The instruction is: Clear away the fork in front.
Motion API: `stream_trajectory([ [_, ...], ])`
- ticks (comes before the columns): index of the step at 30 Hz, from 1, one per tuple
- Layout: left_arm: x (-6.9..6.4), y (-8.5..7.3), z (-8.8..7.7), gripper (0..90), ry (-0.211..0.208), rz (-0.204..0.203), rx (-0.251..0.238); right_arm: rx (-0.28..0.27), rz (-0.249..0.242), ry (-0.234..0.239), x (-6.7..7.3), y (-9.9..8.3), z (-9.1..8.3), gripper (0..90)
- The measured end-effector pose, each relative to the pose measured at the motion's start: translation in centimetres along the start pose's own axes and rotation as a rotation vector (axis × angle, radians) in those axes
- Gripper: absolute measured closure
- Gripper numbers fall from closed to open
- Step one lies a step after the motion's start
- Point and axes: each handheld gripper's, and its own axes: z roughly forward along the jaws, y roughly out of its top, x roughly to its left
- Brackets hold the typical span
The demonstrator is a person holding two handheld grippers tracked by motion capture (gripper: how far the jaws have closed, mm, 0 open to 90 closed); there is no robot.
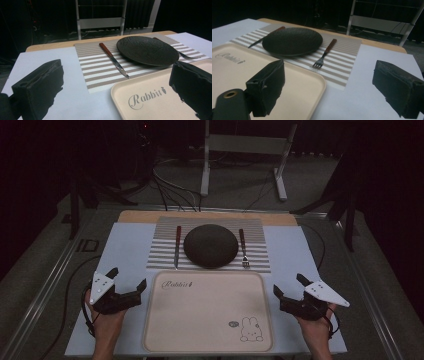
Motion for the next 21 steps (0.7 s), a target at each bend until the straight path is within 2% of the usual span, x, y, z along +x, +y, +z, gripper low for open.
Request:
stream_trajectory([
  [11, -0.1, -0.1, 0.1, 0.0, -0.001, -0.003, 0.001, 0.005, 0.011, -0.017, -0.7, 1.8, 1.3, 10.9],
  [21, -0.2, -0.1, 0.2, 0.0, -0.002, 0.002, 0.010, 0.022, -0.018, -0.020, -0.6, 3.4, 2.7, 10.9],
])
